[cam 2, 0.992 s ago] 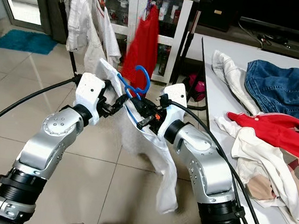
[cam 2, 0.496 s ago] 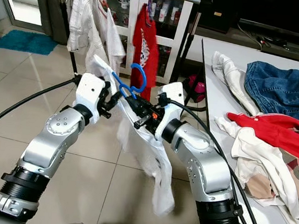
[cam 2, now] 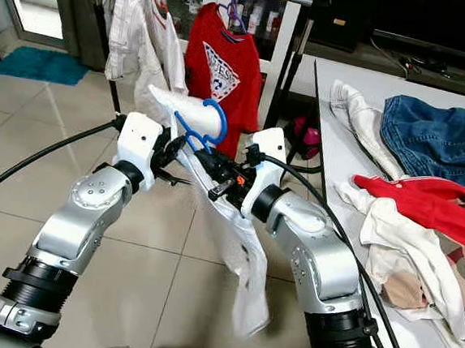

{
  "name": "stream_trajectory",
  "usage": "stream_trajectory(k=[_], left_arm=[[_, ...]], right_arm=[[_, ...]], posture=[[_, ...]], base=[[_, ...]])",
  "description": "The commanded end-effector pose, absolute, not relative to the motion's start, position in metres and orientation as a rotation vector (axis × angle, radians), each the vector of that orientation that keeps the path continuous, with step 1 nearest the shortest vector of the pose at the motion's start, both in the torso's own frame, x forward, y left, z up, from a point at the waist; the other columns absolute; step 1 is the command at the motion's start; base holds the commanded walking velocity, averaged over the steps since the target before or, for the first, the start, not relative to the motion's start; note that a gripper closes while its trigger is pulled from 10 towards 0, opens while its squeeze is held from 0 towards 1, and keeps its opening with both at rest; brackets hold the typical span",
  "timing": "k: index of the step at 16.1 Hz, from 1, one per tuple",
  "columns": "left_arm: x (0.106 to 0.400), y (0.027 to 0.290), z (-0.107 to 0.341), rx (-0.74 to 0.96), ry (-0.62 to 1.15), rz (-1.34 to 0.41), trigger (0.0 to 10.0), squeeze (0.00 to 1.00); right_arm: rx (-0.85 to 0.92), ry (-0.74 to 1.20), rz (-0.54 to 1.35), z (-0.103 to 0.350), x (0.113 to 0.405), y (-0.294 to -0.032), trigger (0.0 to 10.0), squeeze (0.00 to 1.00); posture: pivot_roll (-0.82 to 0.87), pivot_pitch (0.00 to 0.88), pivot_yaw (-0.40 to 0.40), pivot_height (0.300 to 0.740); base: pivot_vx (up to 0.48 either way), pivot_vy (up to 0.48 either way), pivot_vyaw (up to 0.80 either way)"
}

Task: Hang hanger

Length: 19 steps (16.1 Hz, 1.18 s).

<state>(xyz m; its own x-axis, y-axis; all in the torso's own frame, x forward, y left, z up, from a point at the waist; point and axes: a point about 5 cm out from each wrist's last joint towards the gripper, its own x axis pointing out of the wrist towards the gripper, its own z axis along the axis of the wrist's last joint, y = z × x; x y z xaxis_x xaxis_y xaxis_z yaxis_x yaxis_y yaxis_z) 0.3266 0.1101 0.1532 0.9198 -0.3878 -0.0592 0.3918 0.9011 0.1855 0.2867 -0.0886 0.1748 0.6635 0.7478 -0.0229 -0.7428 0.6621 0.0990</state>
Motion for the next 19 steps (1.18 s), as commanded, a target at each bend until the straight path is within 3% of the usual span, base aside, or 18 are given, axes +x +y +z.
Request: stream_trajectory(k=[1, 10, 13, 15, 16, 17, 18, 19], left_arm=[[0.326, 0.109, 0.156, 0.196, 0.000, -0.412, 0.0, 0.00], [0.312, 0.125, 0.177, 0.154, -0.067, -0.429, 0.0, 0.00], [0.322, 0.153, 0.179, 0.171, -0.022, -0.317, 0.0, 0.00], [0.317, 0.144, 0.169, 0.189, 0.047, -0.410, 0.0, 0.00], [0.314, 0.137, 0.163, 0.192, 0.062, -0.427, 3.9, 0.00], [0.314, 0.133, 0.160, 0.178, 0.063, -0.412, 10.0, 0.00], [0.314, 0.128, 0.159, 0.143, 0.058, -0.409, 10.0, 0.16], [0.315, 0.122, 0.159, 0.169, 0.042, -0.426, 10.0, 1.00]], right_arm=[[0.081, 0.025, 0.825, 0.182, 0.290, -0.093, 10.0, 0.00], [-0.217, 0.300, 0.718, 0.132, 0.291, -0.122, 10.0, 0.00], [-0.179, 0.264, 0.778, 0.139, 0.285, -0.130, 10.0, 0.00], [-0.130, 0.224, 0.762, 0.147, 0.289, -0.131, 10.0, 0.00], [-0.097, 0.202, 0.753, 0.151, 0.291, -0.130, 10.0, 0.00], [-0.059, 0.182, 0.745, 0.155, 0.292, -0.128, 10.0, 0.00], [0.002, 0.157, 0.750, 0.161, 0.295, -0.122, 10.0, 0.00], [0.039, 0.136, 0.771, 0.167, 0.297, -0.112, 10.0, 0.00]], posture=[[0.03, 0.000, -0.080, 0.740], [0.03, 0.000, -0.063, 0.740], [0.03, 0.000, -0.053, 0.740], [0.03, 0.000, -0.044, 0.740], [0.03, 0.000, -0.043, 0.740], [0.03, 0.000, -0.043, 0.740], [0.03, 0.000, -0.042, 0.740], [0.03, 0.000, -0.042, 0.740]], base=[[0.000, 0.000, 0.00], [0.000, 0.000, 0.00], [0.000, 0.000, 0.00], [0.000, 0.000, 0.00], [0.000, 0.000, 0.00], [0.000, 0.000, 0.00], [0.000, 0.000, 0.00], [0.000, 0.000, 0.00]])
